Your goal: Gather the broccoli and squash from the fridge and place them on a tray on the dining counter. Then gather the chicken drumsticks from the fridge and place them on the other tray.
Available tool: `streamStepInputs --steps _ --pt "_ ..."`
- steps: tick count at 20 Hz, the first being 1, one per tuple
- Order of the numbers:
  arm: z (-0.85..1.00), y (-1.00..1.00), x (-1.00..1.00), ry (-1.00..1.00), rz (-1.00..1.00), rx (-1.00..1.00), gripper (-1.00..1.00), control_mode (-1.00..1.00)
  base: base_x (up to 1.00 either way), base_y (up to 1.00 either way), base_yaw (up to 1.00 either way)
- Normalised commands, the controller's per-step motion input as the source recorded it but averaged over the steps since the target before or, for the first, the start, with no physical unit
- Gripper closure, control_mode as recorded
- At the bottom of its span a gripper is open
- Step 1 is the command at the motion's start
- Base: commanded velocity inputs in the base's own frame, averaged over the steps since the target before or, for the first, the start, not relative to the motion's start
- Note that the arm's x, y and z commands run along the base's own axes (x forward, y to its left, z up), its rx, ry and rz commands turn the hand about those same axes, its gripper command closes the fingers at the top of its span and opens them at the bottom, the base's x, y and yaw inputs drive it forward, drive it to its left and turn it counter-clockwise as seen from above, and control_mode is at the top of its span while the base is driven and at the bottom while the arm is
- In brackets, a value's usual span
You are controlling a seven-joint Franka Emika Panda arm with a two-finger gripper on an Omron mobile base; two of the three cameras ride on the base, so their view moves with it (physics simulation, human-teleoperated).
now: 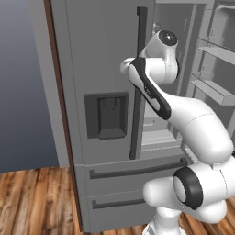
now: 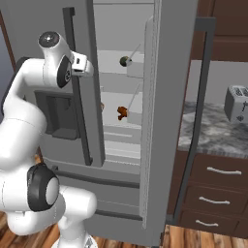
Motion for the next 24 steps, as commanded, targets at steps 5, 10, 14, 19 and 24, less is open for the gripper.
streamStepInputs --steps 5,10,14,19,24 --pt "0.00 0.40 -0.38 -0.07 0.07 0.00 1.00 -1.00 0.00 0.00 0.00" --pt "0.00 0.54 -0.65 -0.02 0.07 0.00 1.00 -1.00 0.00 0.00 0.00" --pt "0.00 0.61 -0.85 0.00 0.10 0.02 1.00 -1.00 0.00 0.00 0.00" --pt "0.00 0.65 -0.94 0.01 0.10 0.03 1.00 -1.00 0.00 0.00 0.00" --pt "0.01 0.74 -0.91 0.03 0.10 0.01 1.00 -1.00 0.00 0.00 0.00"
